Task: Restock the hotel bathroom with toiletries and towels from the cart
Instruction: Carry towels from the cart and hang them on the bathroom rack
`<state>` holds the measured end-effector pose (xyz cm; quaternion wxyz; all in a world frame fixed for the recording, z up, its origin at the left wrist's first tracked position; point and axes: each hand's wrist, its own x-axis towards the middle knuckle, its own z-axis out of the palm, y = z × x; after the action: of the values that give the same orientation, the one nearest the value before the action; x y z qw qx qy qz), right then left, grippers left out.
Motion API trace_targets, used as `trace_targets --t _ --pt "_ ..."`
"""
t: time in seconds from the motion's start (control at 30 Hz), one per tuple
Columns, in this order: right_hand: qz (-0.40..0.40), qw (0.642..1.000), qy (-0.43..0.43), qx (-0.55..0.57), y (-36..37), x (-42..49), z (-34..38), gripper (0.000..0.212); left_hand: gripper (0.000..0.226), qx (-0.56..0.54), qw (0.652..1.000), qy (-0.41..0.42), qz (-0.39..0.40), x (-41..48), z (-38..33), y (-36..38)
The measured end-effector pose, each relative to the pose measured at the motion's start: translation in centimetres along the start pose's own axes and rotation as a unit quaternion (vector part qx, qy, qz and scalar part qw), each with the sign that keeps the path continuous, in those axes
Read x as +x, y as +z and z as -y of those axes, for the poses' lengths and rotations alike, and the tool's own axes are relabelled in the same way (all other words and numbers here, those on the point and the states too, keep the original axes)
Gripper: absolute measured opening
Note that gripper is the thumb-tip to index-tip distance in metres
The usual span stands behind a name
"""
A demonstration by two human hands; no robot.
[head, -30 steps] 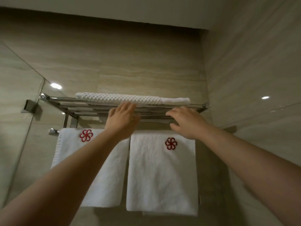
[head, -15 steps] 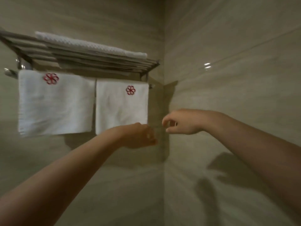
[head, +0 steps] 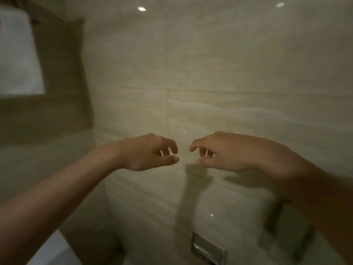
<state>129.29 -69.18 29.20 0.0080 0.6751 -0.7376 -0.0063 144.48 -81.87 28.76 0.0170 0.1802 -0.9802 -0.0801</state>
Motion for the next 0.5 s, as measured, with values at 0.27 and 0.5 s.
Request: trace_targets --t 0.27,0.5 --pt "0.021 0.990 0.124 0.062 5.8 -19.4 -10.9 0.041 0.034 -0.017 0.987 0.144 0.067 6.0 -18.0 7.6" --pt "-0.045 0.945 0.246 0.209 9.1 -39.5 -17.1 0.023 0.031 -0.138 0.947 0.272 0.105 8.5 -35.7 14.8"
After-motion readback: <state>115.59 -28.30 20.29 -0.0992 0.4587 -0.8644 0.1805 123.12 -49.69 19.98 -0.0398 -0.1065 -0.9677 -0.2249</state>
